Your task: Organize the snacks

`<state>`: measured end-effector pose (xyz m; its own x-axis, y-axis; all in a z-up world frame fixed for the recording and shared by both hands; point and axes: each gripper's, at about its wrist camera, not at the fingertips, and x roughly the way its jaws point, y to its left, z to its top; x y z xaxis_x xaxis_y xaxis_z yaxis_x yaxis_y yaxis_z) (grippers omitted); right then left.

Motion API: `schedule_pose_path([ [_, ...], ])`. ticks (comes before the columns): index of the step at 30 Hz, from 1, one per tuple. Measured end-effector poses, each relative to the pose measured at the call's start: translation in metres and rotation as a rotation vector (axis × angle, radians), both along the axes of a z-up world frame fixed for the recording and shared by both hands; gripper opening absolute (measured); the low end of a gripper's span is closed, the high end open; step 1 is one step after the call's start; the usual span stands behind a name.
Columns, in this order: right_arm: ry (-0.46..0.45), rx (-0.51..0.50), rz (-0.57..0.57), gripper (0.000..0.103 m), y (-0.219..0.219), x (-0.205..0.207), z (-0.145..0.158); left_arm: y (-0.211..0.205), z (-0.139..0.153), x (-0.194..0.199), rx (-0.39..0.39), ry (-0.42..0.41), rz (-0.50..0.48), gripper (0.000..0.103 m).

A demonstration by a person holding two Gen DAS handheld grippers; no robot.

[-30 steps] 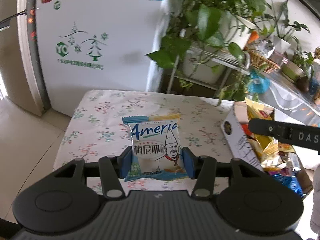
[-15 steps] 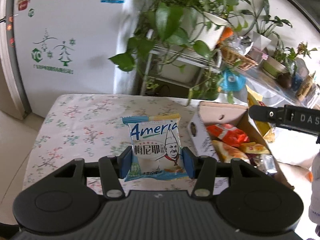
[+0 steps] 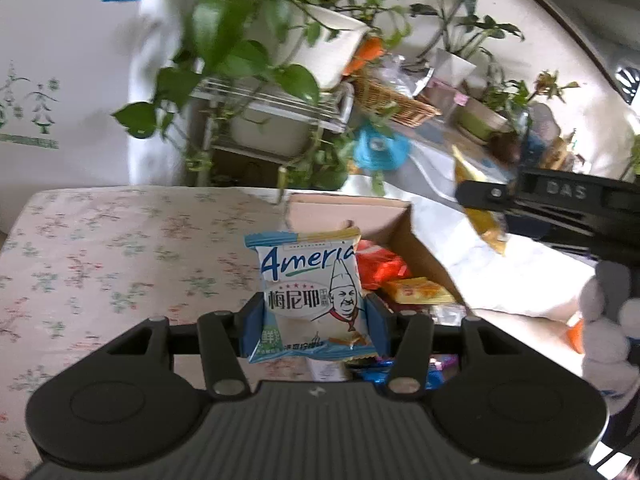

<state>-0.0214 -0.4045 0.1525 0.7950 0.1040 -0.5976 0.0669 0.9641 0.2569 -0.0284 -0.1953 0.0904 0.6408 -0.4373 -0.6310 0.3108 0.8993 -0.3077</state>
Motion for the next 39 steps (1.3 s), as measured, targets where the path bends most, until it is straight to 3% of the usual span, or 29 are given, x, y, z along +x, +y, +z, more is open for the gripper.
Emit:
schedule_pose_path([
  [13, 0.069, 0.031, -0.081, 0.057, -0.015, 0.010, -0.015, -0.049, -0.021, 0.007, -0.095, 0.041, -0.101, 0.051],
  [22, 0.094, 0.045, -0.118, 0.058, -0.023, 0.011, -0.022, -0.073, -0.031, 0.018, -0.106, 0.060, -0.140, 0.052],
  [24, 0.099, 0.052, -0.131, 0.060, -0.024, 0.012, -0.023, -0.079, -0.030, 0.018, -0.073, 0.059, -0.145, 0.064],
  [25, 0.098, 0.057, -0.134, 0.062, -0.025, 0.012, -0.024, -0.082, -0.028, 0.017, -0.049, 0.050, -0.138, 0.077],
  [28, 0.106, 0.058, -0.156, 0.083, -0.025, 0.011, -0.024, -0.083, -0.023, 0.014, -0.014, 0.030, -0.129, 0.092],
  [39, 0.098, 0.065, -0.167, 0.091, -0.025, 0.008, -0.023, -0.078, -0.019, 0.006, 0.107, 0.056, -0.095, 0.094],
])
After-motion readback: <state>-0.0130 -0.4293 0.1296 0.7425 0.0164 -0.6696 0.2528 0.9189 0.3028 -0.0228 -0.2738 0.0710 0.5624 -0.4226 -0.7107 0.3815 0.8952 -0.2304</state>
